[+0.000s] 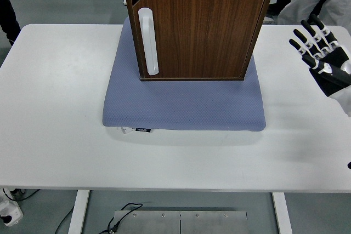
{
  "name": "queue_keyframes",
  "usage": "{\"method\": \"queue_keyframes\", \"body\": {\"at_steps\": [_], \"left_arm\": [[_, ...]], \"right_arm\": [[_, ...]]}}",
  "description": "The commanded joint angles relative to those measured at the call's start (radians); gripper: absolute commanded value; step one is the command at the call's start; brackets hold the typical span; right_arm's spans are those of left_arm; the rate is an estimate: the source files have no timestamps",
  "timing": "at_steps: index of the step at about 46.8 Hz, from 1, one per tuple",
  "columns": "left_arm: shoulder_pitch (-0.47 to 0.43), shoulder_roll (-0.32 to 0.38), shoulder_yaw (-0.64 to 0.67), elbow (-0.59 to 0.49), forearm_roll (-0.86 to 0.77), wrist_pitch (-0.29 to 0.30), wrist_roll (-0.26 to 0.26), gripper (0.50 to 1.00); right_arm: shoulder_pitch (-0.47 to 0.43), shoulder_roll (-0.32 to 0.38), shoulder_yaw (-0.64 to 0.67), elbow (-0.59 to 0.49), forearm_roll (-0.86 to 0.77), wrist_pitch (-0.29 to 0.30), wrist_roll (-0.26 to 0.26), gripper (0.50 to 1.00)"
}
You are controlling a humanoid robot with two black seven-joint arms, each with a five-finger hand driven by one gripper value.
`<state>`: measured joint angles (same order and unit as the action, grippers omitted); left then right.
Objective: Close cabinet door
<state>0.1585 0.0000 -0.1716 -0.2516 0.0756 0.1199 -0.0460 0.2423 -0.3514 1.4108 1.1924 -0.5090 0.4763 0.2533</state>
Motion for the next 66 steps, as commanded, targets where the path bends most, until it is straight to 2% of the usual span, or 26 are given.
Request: {"method": "queue_keyframes", "body": {"at_steps": [1, 5, 11, 16, 21, 28, 38, 45, 66], "left_arm": [[-0.001, 0.000, 0.000, 0.000, 0.001, 0.000, 0.000, 1.000], [0.001, 0.000, 0.000, 0.000, 0.000, 0.000, 0.000, 1.000], [-0.001, 0.000, 0.000, 0.000, 0.000, 0.000, 0.000, 1.000], [-0.001, 0.000, 0.000, 0.000, 0.001, 0.000, 0.000, 1.000], [0.001, 0.000, 0.000, 0.000, 0.001, 0.000, 0.002, 1.000], [-0.001, 0.000, 0.000, 0.000, 0.001, 0.000, 0.002, 1.000], [-0.001, 0.000, 0.001, 0.000, 0.001, 0.000, 0.000, 1.000], [0.001, 0.000, 0.000, 0.000, 0.001, 0.000, 0.000, 1.000], [0.001, 0.000, 0.000, 0.000, 0.001, 0.000, 0.000, 1.000]], "right_arm": [[0.025, 0.002, 0.003, -0.065, 0.035, -0.016, 0.001, 1.000], [0.060, 0.017, 0.003, -0.137, 0.040, -0.041, 0.001, 1.000], [0.112, 0.077, 0.007, -0.246, 0.040, -0.088, 0.001, 1.000], [0.138, 0.118, 0.011, -0.287, 0.040, -0.148, 0.001, 1.000], [0.154, 0.149, 0.011, -0.289, 0.040, -0.194, 0.000, 1.000], [0.164, 0.166, 0.007, -0.287, 0.053, -0.206, -0.014, 1.000], [0.192, 0.175, 0.002, -0.287, 0.104, -0.240, -0.121, 1.000], [0.219, 0.198, 0.000, -0.289, 0.136, -0.281, -0.169, 1.000], [0.229, 0.249, 0.013, -0.289, 0.150, -0.295, -0.152, 1.000]]}}
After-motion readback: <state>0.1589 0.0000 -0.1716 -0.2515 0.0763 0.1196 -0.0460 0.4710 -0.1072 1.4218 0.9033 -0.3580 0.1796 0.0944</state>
